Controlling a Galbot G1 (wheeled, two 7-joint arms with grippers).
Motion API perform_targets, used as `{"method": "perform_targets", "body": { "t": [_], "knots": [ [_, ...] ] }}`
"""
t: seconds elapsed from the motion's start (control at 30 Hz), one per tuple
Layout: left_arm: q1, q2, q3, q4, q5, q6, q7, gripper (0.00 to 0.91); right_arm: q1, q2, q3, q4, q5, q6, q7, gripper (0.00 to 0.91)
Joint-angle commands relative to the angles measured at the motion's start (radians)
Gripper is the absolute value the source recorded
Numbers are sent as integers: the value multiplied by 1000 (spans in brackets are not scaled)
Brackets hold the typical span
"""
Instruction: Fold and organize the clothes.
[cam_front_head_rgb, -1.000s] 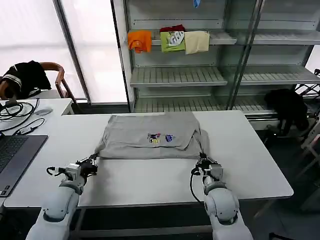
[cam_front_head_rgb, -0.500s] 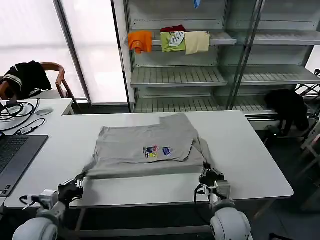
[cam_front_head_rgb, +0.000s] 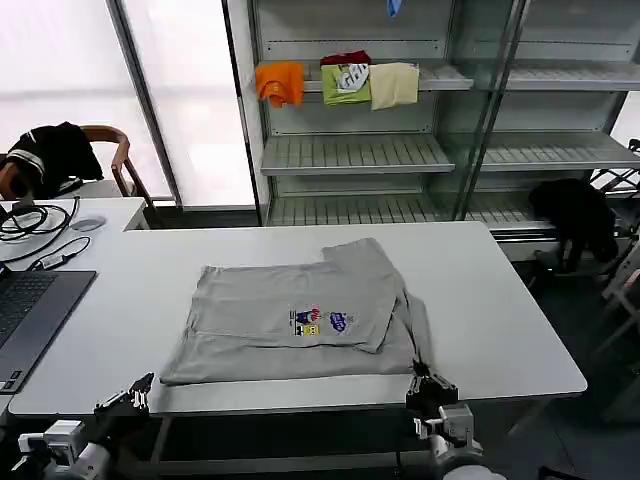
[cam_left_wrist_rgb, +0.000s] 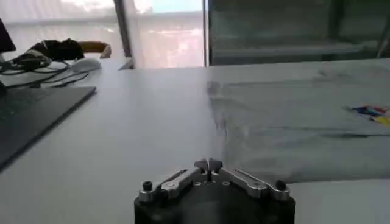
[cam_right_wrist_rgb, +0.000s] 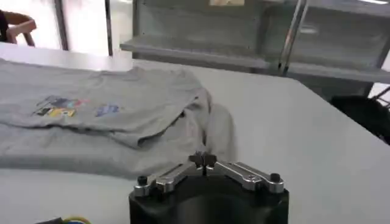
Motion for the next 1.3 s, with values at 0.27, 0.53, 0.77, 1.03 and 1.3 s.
{"method": "perform_targets", "body": {
  "t": [0.27, 0.53, 0.77, 1.03, 1.3],
  "knots": [
    [-63, -27, -9, -75, -37, -65, -43, 907, 40, 34, -5, 80, -87, 69, 94, 907],
    [-452, 21, 90, 93, -45, 41, 12, 907, 430, 27, -15, -113, 86, -2, 24, 907],
    [-711, 74, 260, 309, -21, 45, 22, 907, 815, 52, -64, -491, 97, -7, -22, 907],
    [-959, 118, 424, 683, 4, 43, 8, 907, 1128, 141, -36, -991, 83, -1, -87, 907],
    [-1088, 97, 484, 901, 96, 43, 53, 907, 1200, 172, -5, -1217, 53, 31, -82, 907]
  ]
}}
